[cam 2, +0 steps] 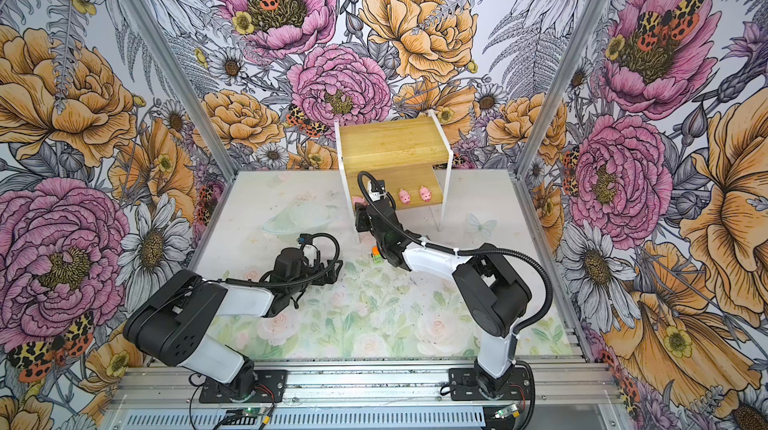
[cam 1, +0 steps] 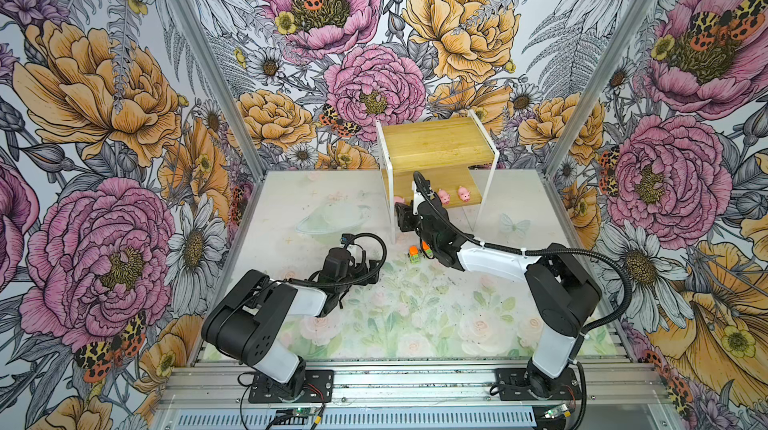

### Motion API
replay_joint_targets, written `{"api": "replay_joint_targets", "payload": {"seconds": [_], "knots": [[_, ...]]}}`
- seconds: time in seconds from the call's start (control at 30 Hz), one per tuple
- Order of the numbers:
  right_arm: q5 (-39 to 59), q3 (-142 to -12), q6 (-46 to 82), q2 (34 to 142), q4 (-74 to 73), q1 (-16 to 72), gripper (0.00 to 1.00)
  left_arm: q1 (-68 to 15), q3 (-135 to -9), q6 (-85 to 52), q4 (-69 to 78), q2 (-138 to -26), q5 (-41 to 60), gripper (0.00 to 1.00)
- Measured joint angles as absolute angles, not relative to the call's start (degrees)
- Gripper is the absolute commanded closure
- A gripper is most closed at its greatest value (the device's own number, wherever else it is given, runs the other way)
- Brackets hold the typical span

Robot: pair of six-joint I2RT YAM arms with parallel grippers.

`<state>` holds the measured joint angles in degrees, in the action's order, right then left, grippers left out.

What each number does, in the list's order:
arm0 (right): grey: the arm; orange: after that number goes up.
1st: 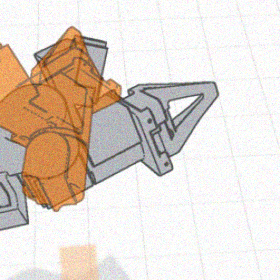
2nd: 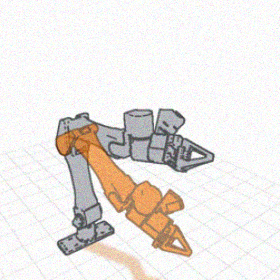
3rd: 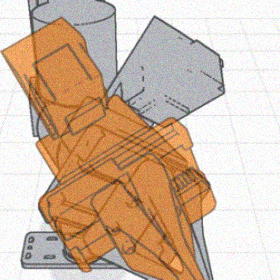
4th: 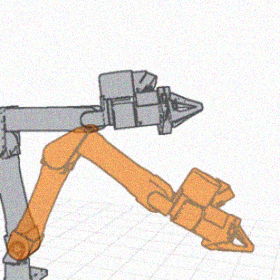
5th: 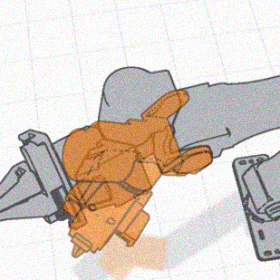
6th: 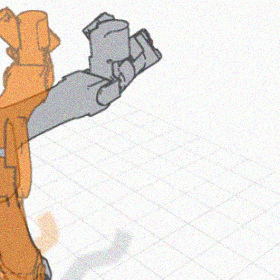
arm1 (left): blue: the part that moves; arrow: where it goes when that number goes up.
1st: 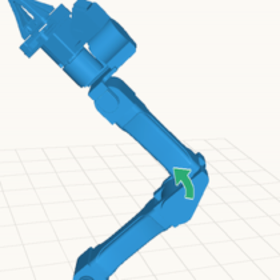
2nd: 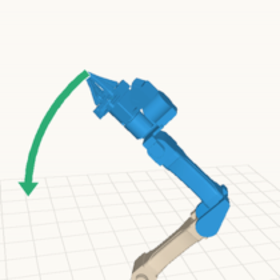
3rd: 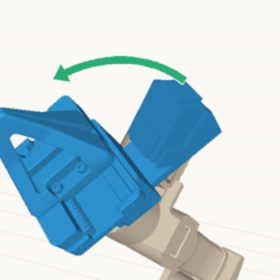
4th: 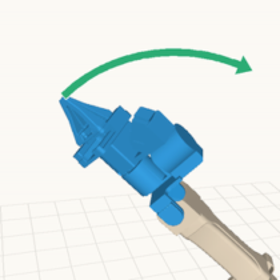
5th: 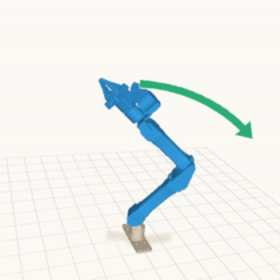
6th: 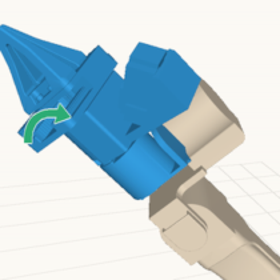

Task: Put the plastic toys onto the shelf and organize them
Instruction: 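Lower the pig beside the others on the lower shelf and open, then withdraw the right gripper and move it above the green trucks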

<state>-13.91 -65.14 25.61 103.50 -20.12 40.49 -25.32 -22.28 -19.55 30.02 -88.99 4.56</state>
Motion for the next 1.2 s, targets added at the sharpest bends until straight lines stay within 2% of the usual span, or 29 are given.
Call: {"api": "replay_joint_targets", "payload": {"seconds": [0.27,0.63,0.77,1.03,1.2], "knots": [[-13.4,-65.1,25.5,103.5,-20.1,40.5,0.49,-25.3,-22.3,-19.6,30.0,-89.0,4.6,0.01],[-11.0,-63.2,24.8,100.8,-18.2,40.4,0.36,-25.3,-22.3,-19.6,30.0,-89.0,4.6,0.01],[-9.7,-58.2,24.8,95.2,-15.8,40.4,0.36,-25.3,-22.3,-19.6,30.0,-89.0,4.6,0.01],[-8.2,-41.1,23.9,76.1,-13.0,40.4,0.37,-25.3,-22.5,-19.5,30.1,-89.3,4.6,0.01],[-8.9,-31.4,23.5,70.7,-13.3,40.4,0.39,-25.3,-23.5,-19.6,30.2,-90.3,4.6,0.01]]}}
